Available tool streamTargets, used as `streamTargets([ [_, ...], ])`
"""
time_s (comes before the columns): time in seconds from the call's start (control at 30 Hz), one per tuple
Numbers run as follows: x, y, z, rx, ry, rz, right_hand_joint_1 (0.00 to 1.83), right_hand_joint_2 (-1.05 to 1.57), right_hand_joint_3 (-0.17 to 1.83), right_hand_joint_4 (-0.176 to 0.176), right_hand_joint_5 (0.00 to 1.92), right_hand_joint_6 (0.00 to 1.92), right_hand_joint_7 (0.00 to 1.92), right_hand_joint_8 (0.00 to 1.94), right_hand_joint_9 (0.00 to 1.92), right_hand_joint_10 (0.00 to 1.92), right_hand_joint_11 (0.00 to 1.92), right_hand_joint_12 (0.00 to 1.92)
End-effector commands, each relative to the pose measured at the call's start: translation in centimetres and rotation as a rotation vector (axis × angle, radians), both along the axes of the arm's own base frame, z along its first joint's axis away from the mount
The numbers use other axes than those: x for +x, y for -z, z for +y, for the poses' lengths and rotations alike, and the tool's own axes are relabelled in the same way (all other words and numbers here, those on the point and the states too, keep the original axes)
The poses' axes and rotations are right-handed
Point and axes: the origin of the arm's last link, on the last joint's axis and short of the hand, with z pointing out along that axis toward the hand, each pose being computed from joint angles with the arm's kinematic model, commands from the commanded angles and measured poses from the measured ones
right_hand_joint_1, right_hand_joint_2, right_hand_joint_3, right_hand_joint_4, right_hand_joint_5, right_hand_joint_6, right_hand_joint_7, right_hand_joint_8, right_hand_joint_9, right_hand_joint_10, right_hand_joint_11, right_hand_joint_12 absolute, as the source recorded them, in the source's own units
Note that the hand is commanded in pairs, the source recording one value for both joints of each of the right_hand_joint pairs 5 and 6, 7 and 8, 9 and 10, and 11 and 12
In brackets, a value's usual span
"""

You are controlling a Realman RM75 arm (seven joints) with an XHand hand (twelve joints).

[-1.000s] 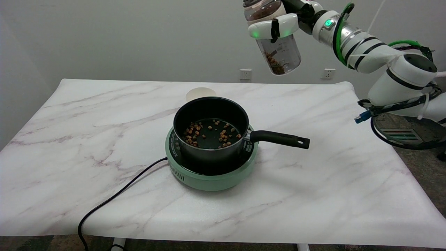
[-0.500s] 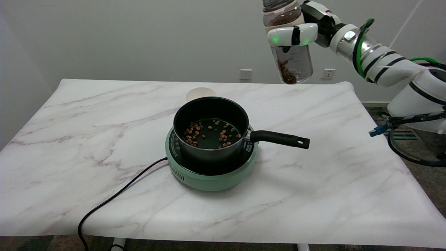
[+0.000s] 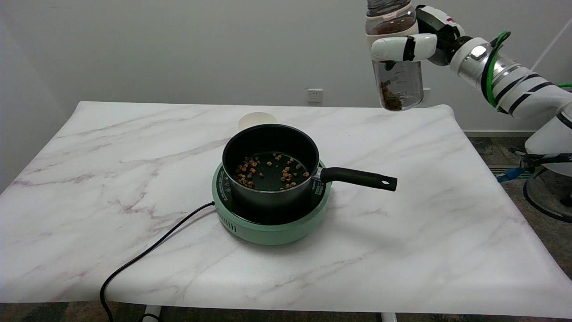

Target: Place the bottle onto the table.

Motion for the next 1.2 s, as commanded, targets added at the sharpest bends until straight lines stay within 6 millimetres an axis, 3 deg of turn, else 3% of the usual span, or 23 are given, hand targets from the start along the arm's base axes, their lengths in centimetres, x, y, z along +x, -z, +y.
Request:
streamTargets([
  [0.03, -0.2, -2.9, 1.3, 0.002, -0.01, -0.06, 1.35, 0.87, 0.76, 0.0, 1.56, 1.56, 1.54, 1.54, 1.54, 1.54, 1.27, 1.27],
  [0.57, -3.2, -4.4, 0.7, -0.04, 0.055, -0.125, 1.3, 0.97, 0.73, 0.0, 1.61, 1.61, 1.55, 1.55, 1.55, 1.55, 1.29, 1.29],
  [0.87, -4.6, -4.0, -1.2, -0.019, 0.097, -0.117, 1.28, 0.96, 0.73, 0.0, 1.61, 1.61, 1.54, 1.54, 1.54, 1.54, 1.27, 1.27],
  [1.2, -4.9, -3.1, -3.4, 0.018, 0.112, -0.086, 1.26, 1.0, 0.71, 0.0, 1.64, 1.64, 1.54, 1.54, 1.53, 1.53, 1.24, 1.24],
])
